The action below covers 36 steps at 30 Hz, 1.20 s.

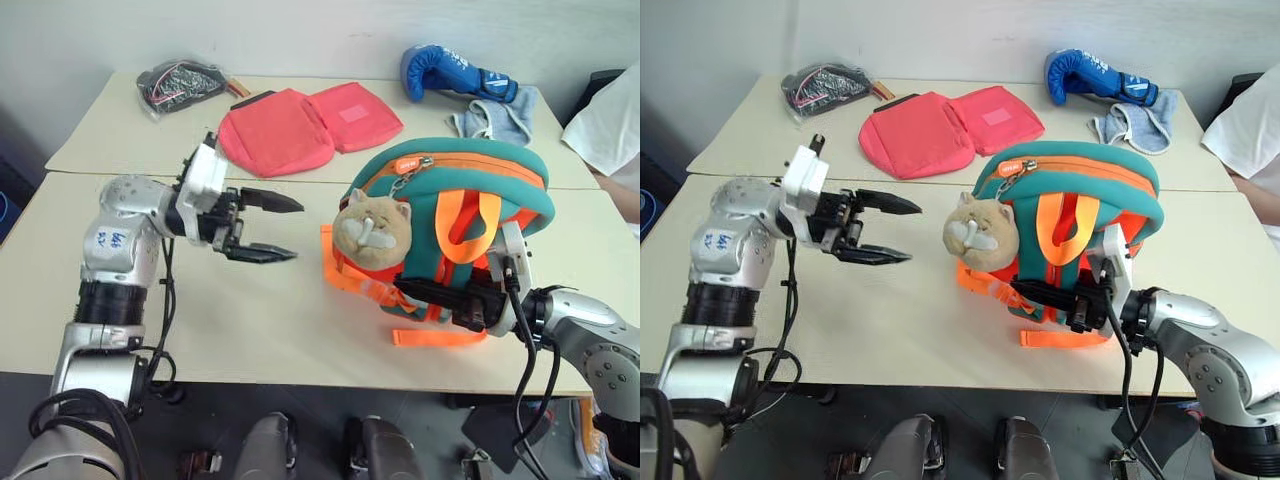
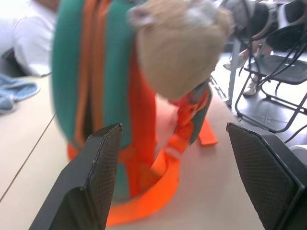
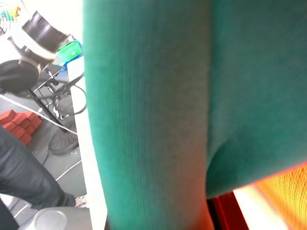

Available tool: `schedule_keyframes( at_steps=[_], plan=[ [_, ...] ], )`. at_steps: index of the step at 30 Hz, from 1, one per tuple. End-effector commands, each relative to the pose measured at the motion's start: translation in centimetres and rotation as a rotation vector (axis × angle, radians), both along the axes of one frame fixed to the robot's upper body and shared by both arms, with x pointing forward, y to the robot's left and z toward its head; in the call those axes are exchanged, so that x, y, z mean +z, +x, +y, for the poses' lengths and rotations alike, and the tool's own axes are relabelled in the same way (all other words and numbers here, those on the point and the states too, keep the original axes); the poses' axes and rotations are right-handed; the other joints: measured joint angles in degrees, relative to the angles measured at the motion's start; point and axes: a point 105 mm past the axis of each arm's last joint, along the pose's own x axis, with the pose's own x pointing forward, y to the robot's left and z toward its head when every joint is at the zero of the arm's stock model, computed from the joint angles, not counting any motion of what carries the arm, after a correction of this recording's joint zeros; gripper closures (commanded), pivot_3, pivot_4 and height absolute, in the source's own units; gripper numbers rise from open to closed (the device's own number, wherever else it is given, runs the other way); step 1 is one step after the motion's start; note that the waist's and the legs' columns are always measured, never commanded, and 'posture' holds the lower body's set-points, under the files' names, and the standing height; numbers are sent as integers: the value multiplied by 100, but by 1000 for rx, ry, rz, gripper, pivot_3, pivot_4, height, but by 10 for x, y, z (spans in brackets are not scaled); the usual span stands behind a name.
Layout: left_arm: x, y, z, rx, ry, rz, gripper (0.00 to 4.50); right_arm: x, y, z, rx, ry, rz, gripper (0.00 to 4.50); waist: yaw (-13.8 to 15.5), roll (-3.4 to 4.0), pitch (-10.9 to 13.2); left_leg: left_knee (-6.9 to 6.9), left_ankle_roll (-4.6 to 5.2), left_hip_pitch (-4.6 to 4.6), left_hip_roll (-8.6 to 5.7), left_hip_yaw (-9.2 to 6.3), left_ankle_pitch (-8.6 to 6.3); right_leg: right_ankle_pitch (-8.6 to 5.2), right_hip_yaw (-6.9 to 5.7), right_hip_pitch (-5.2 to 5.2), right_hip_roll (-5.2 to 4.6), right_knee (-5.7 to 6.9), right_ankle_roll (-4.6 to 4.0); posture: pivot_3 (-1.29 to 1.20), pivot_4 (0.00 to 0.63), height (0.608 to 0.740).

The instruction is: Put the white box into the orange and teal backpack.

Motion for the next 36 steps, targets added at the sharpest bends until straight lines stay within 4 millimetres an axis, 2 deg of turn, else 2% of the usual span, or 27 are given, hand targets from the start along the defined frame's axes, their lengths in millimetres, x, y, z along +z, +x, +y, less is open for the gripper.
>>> schedule_keyframes(
  at_steps=[1, 4, 8, 10, 14, 17, 20, 22, 26, 28, 31, 33, 36],
  plan=[
    [9, -12, -20, -1, -39, -113, 836, 4, 0, 3, 19, 6, -28, 4500, 4, 1, 0, -1, -1, 1, 0, 0, 0, 0, 0, 0, 1, 2, 0, 0, 150, 740],
    [6, -8, -34, 41, -81, -131, 836, 4, 2, 4, 30, 5, -27, 4500, 4, 1, 0, -5, -4, 5, 0, 1, 2, 0, 0, 0, 3, 6, 0, 0, 150, 740],
    [10, -14, -52, 5, -168, -116, 836, 4, 4, 5, 41, 7, -32, 4500, 6, 1, 0, -5, -5, 5, 1, 3, 3, 0, 0, -2, 4, 12, 0, 0, 150, 740],
    [12, -16, -56, 1, -190, -113, 1214, 3, 4, 5, 45, 5, -33, 4500, 14, 1, 0, -3, -5, 5, 1, 3, 3, 0, 0, -2, 4, 12, 0, 0, 150, 740],
    [11, 5, -35, 156, -158, -182, 2263, 0, 1, 2, 37, -11, -30, 4500, 7, 1, 0, -5, -8, 7, 1, 3, 4, 0, -1, -2, 5, 13, 0, 0, 150, 740],
    [14, 25, 4, 310, -169, -136, 3128, 2, 3, -4, -43, 32, -45, 4500, 6, 1, 0, -6, -9, 7, 2, 2, 6, 0, -2, -2, 5, 15, 0, 0, 150, 740],
    [18, 33, 22, 369, -198, -86, 3813, -2, -3, -9, -85, 44, -38, 4500, 15, 1, 0, -8, -10, 7, 3, 2, 6, 0, -2, -4, 5, 15, 0, 0, 150, 740],
    [24, 39, 34, 416, -248, -33, 3962, -6, -7, -12, -106, 44, -31, 4500, 40, 1, 0, -9, -8, 7, 3, 2, 5, 0, -2, -4, 4, 12, 0, 0, 150, 740],
    [14, 59, 50, 516, -228, 33, 3962, -7, -7, -16, -146, 59, -49, 4500, 39, 1, 0, -3, -6, 6, 1, 2, 3, 0, -1, -1, 3, 12, 0, 0, 150, 740],
    [1, 76, 58, 619, -206, 120, 3962, -7, -7, -18, -163, 69, -55, 4500, 40, 1, -1, -5, -7, 6, 1, 2, 4, 0, -1, -3, 4, 15, 0, 0, 150, 740],
    [-47, 86, 54, 677, 56, 90, 3962, -10, -7, -21, -175, 73, -50, 4500, 31, 3, -3, -12, -9, 11, 1, 3, 4, 0, -1, -4, 5, 16, 0, 0, 150, 740],
    [-65, 98, 40, 709, 42, 139, 3962, -10, -7, -21, -174, 79, -51, 4500, 37, 3, -3, -15, -10, 13, 1, 11, 3, 0, 2, -7, 6, 17, 0, 0, 150, 740],
    [-84, 97, 9, 634, 42, 213, 3962, -11, -6, -20, -171, 89, -54, 4500, 55, 0, -4, -5, -7, 10, 1, 10, 2, 0, 3, -6, 5, 20, 0, 0, 150, 740]
  ],
)
